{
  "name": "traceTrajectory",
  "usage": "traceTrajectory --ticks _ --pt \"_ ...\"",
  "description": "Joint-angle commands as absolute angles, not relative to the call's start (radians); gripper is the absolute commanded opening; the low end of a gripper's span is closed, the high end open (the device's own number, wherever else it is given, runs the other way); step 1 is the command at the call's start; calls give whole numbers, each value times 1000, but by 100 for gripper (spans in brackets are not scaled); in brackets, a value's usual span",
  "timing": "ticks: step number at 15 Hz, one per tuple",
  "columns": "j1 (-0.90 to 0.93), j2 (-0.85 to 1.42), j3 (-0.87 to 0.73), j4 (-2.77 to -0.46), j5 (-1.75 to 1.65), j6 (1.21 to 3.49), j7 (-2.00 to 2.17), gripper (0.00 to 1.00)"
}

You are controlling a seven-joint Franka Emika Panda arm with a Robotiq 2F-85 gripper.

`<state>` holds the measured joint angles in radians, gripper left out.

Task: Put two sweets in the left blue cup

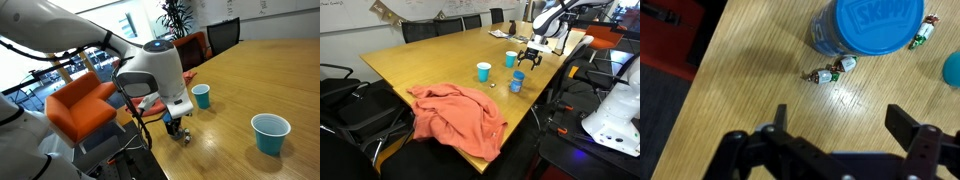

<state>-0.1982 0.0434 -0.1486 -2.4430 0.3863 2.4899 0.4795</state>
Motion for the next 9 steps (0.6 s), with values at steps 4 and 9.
traceTrajectory --ticks 4,9 --pt "-166 148 -123 -2444 602 2605 383 100" --pt "-169 208 -117 -2433 655 2636 345 100"
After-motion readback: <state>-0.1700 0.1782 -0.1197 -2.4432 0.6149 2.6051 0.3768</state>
